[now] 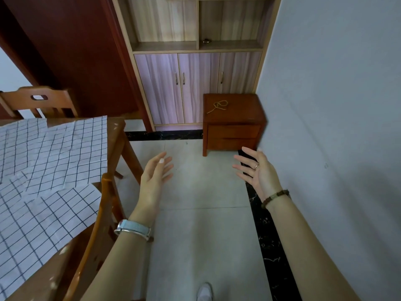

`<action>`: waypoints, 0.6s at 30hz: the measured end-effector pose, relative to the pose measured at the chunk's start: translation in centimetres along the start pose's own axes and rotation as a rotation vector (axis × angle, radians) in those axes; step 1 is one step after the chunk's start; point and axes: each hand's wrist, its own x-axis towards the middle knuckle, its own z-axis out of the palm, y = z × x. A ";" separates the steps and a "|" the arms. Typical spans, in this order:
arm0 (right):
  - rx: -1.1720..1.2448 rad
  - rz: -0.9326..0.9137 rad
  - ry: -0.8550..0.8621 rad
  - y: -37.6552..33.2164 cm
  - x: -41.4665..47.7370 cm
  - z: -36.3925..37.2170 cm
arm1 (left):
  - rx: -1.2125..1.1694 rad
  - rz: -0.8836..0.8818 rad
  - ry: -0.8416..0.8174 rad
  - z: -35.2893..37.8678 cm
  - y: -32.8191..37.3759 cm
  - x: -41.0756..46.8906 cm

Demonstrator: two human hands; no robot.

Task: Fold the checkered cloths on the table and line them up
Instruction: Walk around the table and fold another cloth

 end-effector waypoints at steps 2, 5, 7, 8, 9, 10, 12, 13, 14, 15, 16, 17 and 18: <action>-0.005 0.011 -0.008 -0.4 1.7 0.5 | -0.002 -0.007 0.005 0.1 -0.1 1.7; -0.010 0.024 -0.019 -0.9 4.2 0.9 | -0.008 -0.017 0.031 0.4 -0.5 3.8; -0.024 0.031 -0.032 -1.3 5.9 1.0 | -0.028 -0.032 0.051 0.8 -0.7 5.3; -0.029 0.034 -0.039 -1.6 6.8 1.0 | -0.036 -0.037 0.060 1.0 -0.8 6.0; -0.032 0.038 -0.046 -1.9 7.8 1.1 | -0.042 -0.042 0.070 1.3 -0.9 6.9; -0.035 0.041 -0.050 -2.1 8.9 1.1 | -0.044 -0.049 0.081 1.7 -1.0 7.8; -0.046 0.043 -0.059 -2.8 11.1 1.0 | -0.045 -0.057 0.105 2.5 -1.2 9.6; -0.050 0.040 -0.067 -3.2 12.2 1.0 | -0.042 -0.055 0.118 3.0 -1.3 10.6; -0.052 0.037 -0.076 -3.7 13.4 0.8 | -0.040 -0.052 0.130 3.6 -1.2 11.7; -0.051 0.035 -0.083 -4.1 14.7 0.6 | -0.040 -0.050 0.141 4.3 -1.2 12.7; -0.049 0.033 -0.087 -4.6 16.0 0.3 | -0.045 -0.049 0.152 5.0 -1.1 13.7; -0.047 0.029 -0.090 -5.1 17.4 0.0 | -0.054 -0.045 0.164 5.7 -1.0 14.7; -0.043 0.025 -0.095 -5.7 18.8 -0.3 | -0.063 -0.038 0.176 6.4 -0.9 15.8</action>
